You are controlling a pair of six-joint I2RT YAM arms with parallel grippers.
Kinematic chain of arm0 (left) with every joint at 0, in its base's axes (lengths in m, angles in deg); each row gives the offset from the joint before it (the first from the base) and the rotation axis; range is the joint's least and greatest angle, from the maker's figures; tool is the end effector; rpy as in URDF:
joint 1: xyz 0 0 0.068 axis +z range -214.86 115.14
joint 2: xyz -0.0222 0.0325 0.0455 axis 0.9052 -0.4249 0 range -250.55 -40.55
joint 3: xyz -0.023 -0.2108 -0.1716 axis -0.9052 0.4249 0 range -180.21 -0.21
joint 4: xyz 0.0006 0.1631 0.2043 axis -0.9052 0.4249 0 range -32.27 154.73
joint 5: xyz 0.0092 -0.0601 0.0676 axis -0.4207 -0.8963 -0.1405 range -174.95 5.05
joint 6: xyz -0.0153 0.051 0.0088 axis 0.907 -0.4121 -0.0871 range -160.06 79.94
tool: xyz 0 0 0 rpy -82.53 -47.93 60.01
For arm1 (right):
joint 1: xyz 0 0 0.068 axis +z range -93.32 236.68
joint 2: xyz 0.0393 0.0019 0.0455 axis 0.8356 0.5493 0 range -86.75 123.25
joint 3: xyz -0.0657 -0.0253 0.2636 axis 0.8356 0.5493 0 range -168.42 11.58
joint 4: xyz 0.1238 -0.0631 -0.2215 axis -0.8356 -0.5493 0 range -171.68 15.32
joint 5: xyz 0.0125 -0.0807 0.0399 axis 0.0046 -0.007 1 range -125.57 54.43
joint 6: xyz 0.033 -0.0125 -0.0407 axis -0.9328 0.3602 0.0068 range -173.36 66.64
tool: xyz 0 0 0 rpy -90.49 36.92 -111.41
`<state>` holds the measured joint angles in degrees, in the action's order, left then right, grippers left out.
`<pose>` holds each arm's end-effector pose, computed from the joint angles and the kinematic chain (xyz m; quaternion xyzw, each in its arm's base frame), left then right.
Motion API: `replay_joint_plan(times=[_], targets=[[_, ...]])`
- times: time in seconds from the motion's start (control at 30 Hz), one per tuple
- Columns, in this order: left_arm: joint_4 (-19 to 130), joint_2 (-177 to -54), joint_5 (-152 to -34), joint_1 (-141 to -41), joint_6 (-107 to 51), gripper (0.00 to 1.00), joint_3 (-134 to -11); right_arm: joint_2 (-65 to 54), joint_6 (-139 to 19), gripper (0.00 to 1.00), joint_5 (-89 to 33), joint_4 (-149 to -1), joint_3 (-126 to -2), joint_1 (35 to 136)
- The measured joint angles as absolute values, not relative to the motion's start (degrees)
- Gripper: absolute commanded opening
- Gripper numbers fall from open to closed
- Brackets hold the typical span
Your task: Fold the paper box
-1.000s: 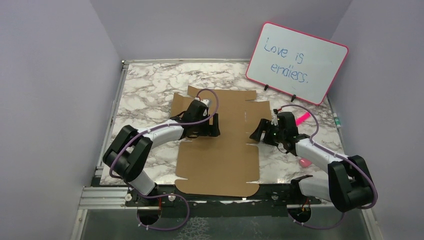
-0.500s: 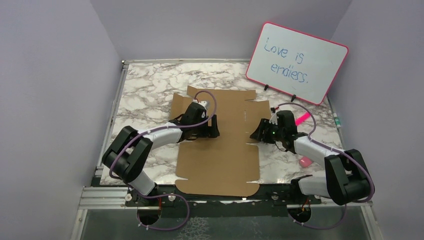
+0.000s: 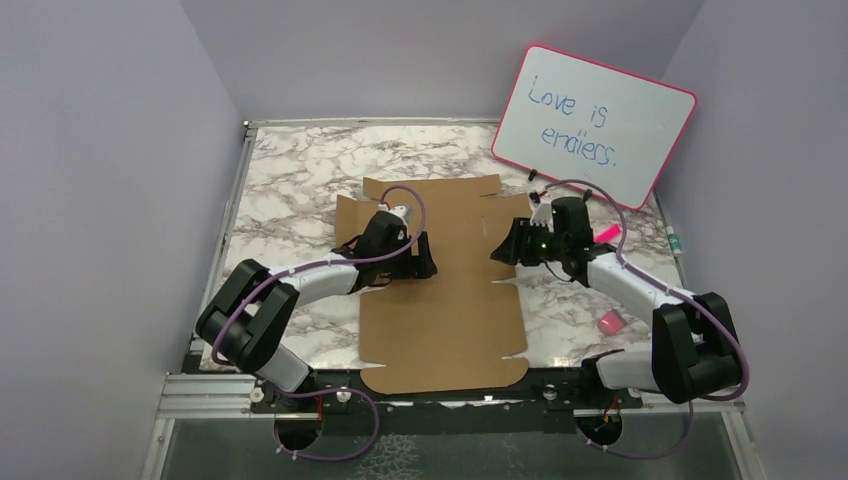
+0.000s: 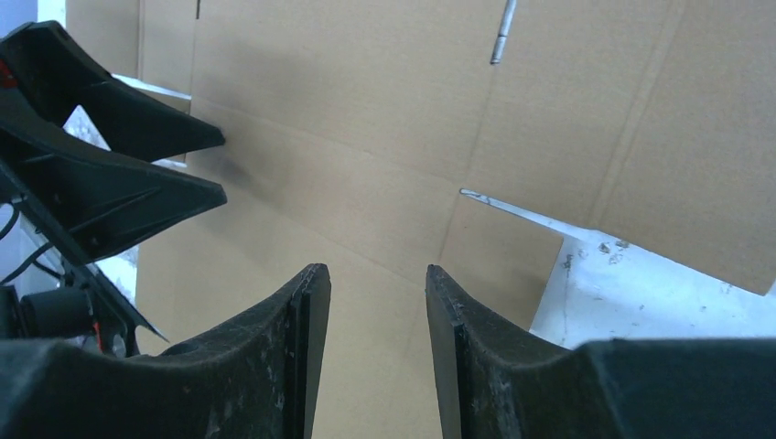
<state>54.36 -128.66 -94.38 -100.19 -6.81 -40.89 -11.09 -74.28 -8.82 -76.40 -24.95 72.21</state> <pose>0.2411 -0.1780 0.1616 0.0487 0.9168 -0.2817 0.2787 0.2487 0.0857 0.1921 -0.0545 0.8883 0.3264 0.3186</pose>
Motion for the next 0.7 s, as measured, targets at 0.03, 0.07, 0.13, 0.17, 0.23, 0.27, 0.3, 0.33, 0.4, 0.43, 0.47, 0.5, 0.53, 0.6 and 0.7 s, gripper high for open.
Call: replay_joint_plan(times=[0.03,0.07,0.13,0.17,0.23,0.27,0.3,0.33,0.4,0.43,0.47,0.5,0.53,0.6,0.7], targets=[[54.2,-128.4,-94.4,-100.2,-6.6,0.85,-40.6,-11.0,-74.2,0.48,-8.4,-76.6,-25.3,72.4],[54.1,-128.1,-94.4,-100.2,-6.3,0.85,-40.3,-10.8,-73.9,0.48,-7.8,-77.0,-25.7,72.6],[53.7,-127.8,-94.4,-100.2,-6.0,0.85,-39.7,-10.5,-73.6,0.48,-7.2,-77.5,-26.2,73.3],[53.3,-127.7,-94.4,-100.2,-5.8,0.85,-39.5,-10.3,-73.6,0.48,-7.1,-77.6,-26.4,73.7],[52.8,-127.5,-94.4,-100.2,-5.5,0.85,-39.2,-9.8,-73.2,0.5,-6.9,-78.0,-26.8,74.4],[52.7,-127.4,-94.4,-100.2,-5.5,0.85,-39.1,-9.7,-73.0,0.51,-7.1,-78.1,-26.9,74.6],[52.7,-127.3,-94.4,-100.2,-5.3,0.85,-39.0,-9.7,-72.8,0.53,-7.4,-78.5,-26.9,74.8],[52.7,-127.1,-94.4,-100.2,-5.3,0.85,-38.8,-9.8,-72.7,0.55,-8.6,-79.2,-26.9,74.9],[53.0,-126.5,-94.4,-100.2,-5.1,0.85,-38.4,-10.0,-72.6,0.58,-11.2,-80.2,-26.9,75.0],[53.3,-126.2,-94.4,-100.2,-5.1,0.85,-38.2,-10.3,-72.4,0.58,-13.2,-80.8,-26.9,75.0],[53.4,-126.0,-94.4,-100.2,-5.1,0.85,-38.0,-10.5,-72.3,0.58,-14.3,-81.0,-26.9,75.0],[53.6,-125.8,-94.4,-100.2,-5.1,0.85,-37.9,-10.8,-72.3,0.58,-15.6,-81.2,-26.9,74.9],[53.7,-125.8,-94.4,-100.2,-5.1,0.85,-37.9,-11.0,-72.2,0.58,-16.8,-81.3,-26.9,74.7],[53.7,-125.8,-94.4,-100.2,-5.1,0.85,-37.9,-11.0,-72.3,0.58,-18.1,-81.2,-26.8,74.4],[53.7,-125.8,-94.4,-100.2,-5.1,0.85,-37.9,-10.8,-73.3,0.58,-18.7,-80.0,-25.4,73.8]])
